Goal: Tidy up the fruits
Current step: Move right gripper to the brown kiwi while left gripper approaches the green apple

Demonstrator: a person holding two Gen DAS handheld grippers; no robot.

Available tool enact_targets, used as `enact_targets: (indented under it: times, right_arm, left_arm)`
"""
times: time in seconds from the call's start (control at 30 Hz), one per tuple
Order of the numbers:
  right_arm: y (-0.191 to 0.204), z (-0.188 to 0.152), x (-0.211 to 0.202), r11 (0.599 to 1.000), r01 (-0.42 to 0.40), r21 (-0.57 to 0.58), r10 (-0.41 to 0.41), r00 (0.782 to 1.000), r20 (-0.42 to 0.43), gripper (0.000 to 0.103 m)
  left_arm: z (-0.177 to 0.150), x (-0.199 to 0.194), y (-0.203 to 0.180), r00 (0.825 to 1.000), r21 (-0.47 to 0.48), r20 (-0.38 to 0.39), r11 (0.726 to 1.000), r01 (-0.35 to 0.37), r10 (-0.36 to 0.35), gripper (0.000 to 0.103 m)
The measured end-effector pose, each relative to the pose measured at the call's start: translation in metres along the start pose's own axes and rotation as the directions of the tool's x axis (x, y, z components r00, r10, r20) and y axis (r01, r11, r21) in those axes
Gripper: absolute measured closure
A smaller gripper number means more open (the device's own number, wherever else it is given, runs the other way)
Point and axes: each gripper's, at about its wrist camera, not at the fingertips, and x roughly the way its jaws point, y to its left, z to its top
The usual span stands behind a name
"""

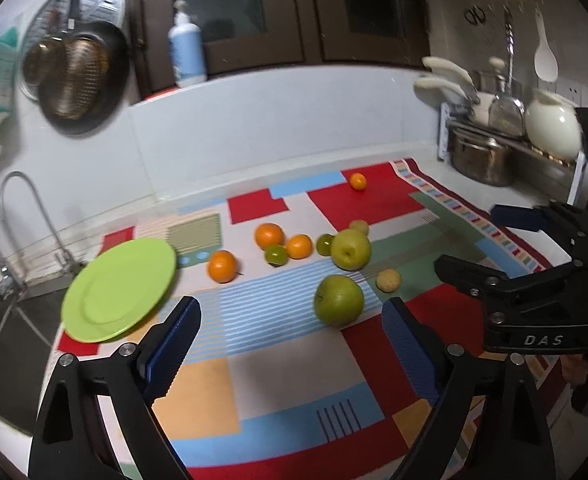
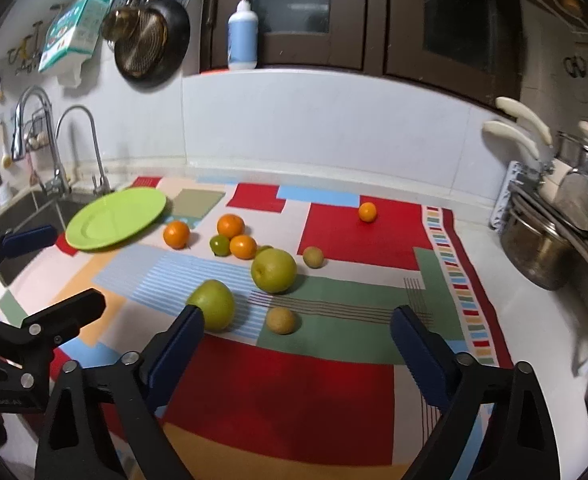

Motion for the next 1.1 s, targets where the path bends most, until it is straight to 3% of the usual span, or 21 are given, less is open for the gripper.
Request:
enact_targets:
  times: [0.47, 0.73, 0.97, 1.1]
  right_arm:
    - [-0.005, -0.011, 0.078, 0.987, -0.129, -0.094, 0.114, 0.983, -0.143, 0.037]
    - [-0.009, -0.016, 0.104, 0.980, -0.192, -0.051, 0.179, 0.966, -0.188, 0.051]
    - [-0.013, -0.017, 0.115, 0.971, -0.241, 0.005, 0.236, 0.945, -0.227, 0.060]
    - [-0.012, -0.018, 0.119, 0.964, -0.264, 0.015, 0.259, 0.935, -0.243, 0.068]
  left_arm:
    - [-0.001, 0.078, -0.008, 0.983, 0.006, -0.129, 0.991, 0.136, -0.134, 0.024]
    - [0.002, 0.106, -0.010, 0.967, -0.037, -0.174, 0.983, 0.181, -0.184, 0.034]
    - [0.002, 0.119, -0.012, 0.952, -0.075, -0.206, 0.974, 0.215, -0.226, 0.052]
    - [0.002, 0.119, -0.013, 0.952, -0.079, -0.210, 0.974, 0.212, -0.224, 0.053]
